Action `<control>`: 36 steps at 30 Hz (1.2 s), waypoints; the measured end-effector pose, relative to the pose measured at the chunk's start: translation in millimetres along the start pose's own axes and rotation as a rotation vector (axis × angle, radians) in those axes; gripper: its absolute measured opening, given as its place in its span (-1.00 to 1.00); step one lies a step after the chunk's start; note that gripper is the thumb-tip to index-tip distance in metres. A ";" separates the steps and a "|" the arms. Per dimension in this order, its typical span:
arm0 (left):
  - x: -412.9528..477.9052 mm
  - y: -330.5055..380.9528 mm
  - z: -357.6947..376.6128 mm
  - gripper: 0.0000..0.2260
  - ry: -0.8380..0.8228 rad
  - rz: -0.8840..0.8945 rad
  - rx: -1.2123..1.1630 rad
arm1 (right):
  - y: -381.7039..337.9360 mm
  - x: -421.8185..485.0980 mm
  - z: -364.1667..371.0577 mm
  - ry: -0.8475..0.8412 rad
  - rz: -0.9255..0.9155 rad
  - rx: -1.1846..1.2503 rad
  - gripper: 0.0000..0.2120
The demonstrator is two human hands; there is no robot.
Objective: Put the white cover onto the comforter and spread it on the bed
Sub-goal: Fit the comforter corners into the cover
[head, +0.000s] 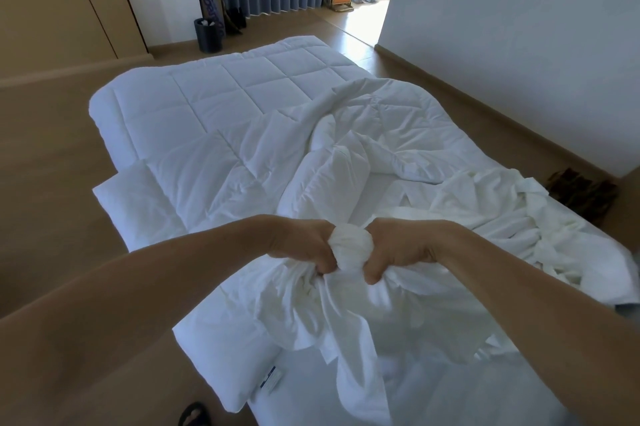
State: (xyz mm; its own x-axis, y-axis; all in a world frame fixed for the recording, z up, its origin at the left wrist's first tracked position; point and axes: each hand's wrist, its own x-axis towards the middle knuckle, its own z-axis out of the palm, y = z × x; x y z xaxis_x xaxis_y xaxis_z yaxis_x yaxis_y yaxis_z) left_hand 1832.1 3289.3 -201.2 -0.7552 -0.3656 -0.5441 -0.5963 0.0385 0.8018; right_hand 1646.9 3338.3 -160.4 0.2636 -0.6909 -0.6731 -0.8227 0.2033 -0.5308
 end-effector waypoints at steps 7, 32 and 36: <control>-11.1 6.8 -10.8 -0.74 -0.042 -0.062 -0.056 | 8.2 4.4 7.5 -0.117 -0.044 0.265 -0.57; 12.1 14.0 21.2 -0.67 -0.324 0.136 -0.848 | 21.2 -60.8 32.9 0.900 0.113 0.331 -0.31; -0.7 20.0 24.7 -0.70 -0.239 0.134 -0.879 | 10.1 -87.9 74.2 0.985 0.209 0.669 -0.54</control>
State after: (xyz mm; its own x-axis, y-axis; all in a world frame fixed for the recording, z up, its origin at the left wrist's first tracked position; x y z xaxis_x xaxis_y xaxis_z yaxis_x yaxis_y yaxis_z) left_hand 1814.0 3313.3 -190.8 -0.8977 -0.2033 -0.3908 -0.1520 -0.6897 0.7079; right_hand 1652.8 3452.6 -144.8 -0.5799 -0.7750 -0.2511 -0.3033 0.4914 -0.8164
